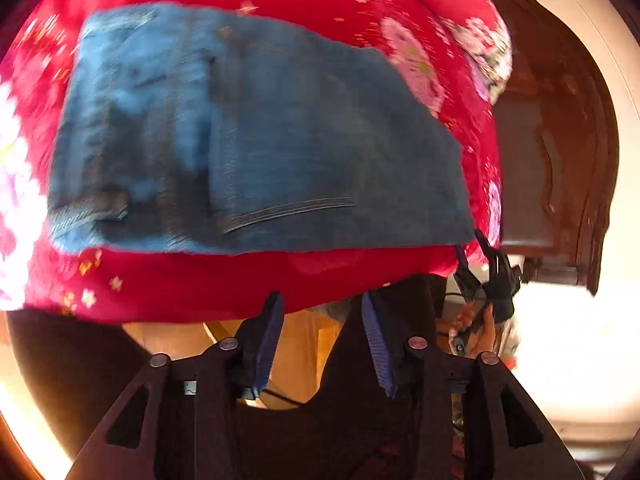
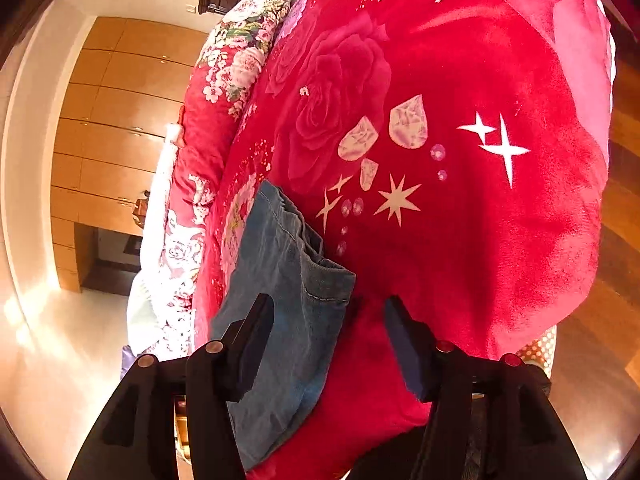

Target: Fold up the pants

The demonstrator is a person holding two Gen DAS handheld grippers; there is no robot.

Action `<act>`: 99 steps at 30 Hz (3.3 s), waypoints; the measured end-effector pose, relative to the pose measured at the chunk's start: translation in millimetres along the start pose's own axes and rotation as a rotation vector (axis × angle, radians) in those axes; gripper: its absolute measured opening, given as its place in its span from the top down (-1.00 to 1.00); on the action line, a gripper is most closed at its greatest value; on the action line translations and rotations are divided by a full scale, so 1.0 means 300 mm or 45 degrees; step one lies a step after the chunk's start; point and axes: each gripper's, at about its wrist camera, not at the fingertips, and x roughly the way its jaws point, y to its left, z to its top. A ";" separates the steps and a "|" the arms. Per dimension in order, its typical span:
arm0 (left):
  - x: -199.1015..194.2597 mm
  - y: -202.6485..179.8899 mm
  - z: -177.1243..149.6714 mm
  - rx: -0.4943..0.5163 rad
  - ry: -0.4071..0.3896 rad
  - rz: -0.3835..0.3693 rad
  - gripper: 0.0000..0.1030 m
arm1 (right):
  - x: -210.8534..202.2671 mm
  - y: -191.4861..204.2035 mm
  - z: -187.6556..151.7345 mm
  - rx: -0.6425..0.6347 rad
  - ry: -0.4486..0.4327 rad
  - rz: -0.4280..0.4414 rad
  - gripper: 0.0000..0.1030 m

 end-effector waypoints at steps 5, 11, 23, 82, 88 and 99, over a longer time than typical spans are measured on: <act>0.131 -0.351 0.224 0.304 0.001 0.116 -0.42 | 0.073 0.016 -0.014 -0.014 0.019 0.080 -0.15; 0.500 -0.788 0.553 0.575 0.211 0.279 -0.46 | 0.100 0.028 -0.036 -0.092 0.008 0.067 -0.11; 1.207 -1.215 0.883 1.008 0.624 0.499 -0.42 | 0.095 -0.045 -0.047 -0.012 -0.042 0.221 -0.11; 0.388 -0.284 0.507 0.267 0.113 0.261 -0.32 | 0.260 0.573 -0.412 -0.751 0.525 0.163 -0.33; 0.556 -0.232 0.347 0.106 0.125 0.205 -0.33 | 0.426 0.720 -0.256 -0.826 0.553 0.087 -0.33; 0.505 -0.197 0.217 -0.044 -0.103 0.267 0.11 | 0.851 0.911 -0.404 -1.237 0.790 -0.075 -0.14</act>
